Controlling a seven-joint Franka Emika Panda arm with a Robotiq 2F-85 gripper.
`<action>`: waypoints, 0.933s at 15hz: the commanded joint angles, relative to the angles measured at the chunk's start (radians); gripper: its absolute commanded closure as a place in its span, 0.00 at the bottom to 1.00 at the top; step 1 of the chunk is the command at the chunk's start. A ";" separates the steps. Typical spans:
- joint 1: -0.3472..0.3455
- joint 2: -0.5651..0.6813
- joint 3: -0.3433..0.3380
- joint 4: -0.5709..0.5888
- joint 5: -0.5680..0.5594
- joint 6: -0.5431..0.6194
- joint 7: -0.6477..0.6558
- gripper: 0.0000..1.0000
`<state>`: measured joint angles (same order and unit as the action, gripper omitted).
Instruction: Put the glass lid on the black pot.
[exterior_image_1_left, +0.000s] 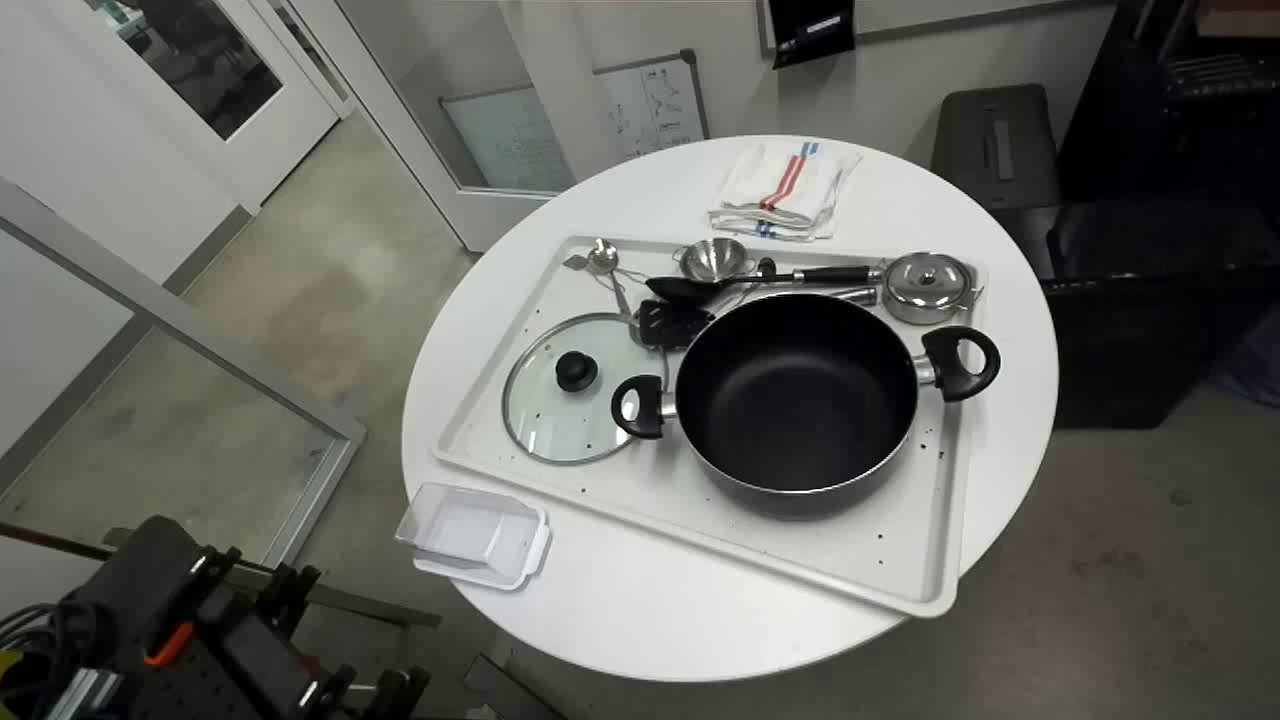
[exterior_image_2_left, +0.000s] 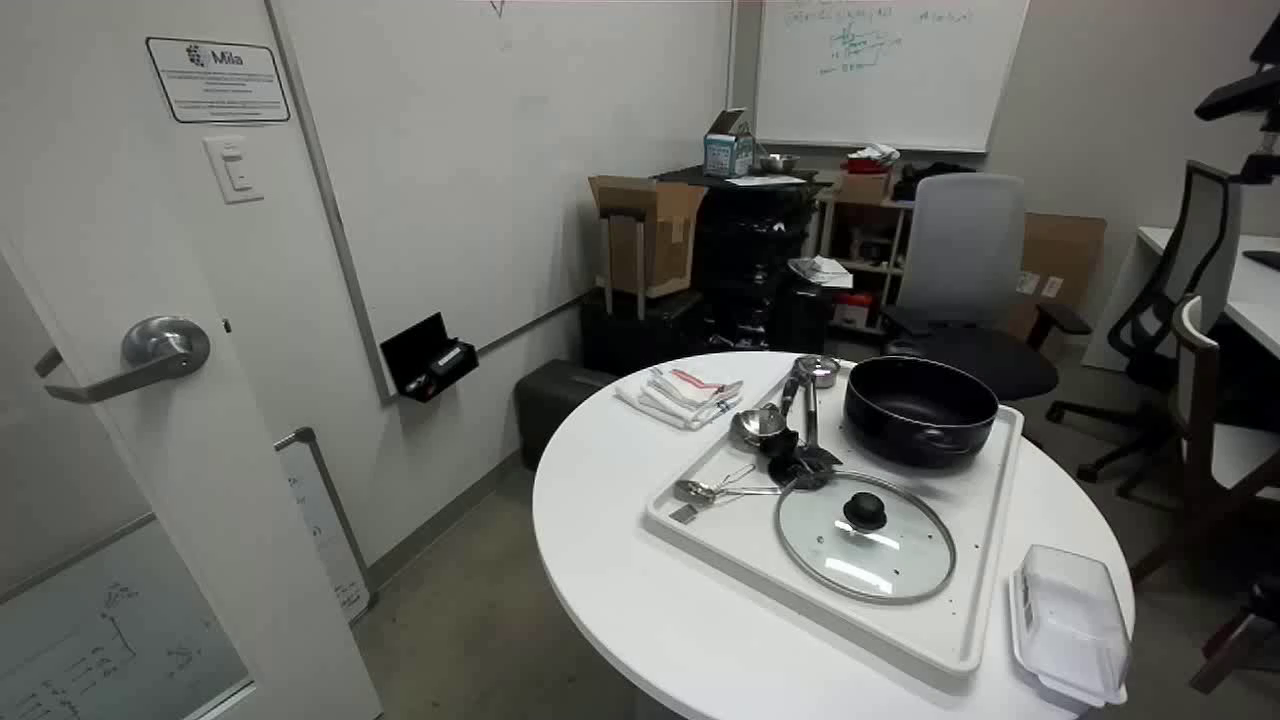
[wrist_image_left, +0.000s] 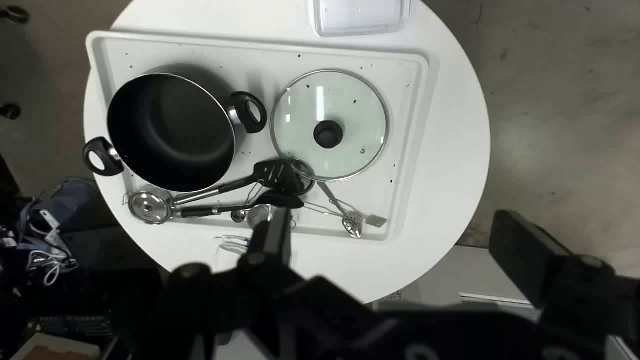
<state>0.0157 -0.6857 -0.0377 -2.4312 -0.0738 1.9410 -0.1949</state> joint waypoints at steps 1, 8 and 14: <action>0.005 0.000 -0.004 0.002 -0.003 -0.002 0.003 0.00; 0.005 0.000 -0.004 0.002 -0.003 -0.002 0.003 0.00; 0.006 0.012 -0.006 0.008 0.000 0.001 0.002 0.00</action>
<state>0.0157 -0.6859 -0.0377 -2.4310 -0.0738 1.9409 -0.1949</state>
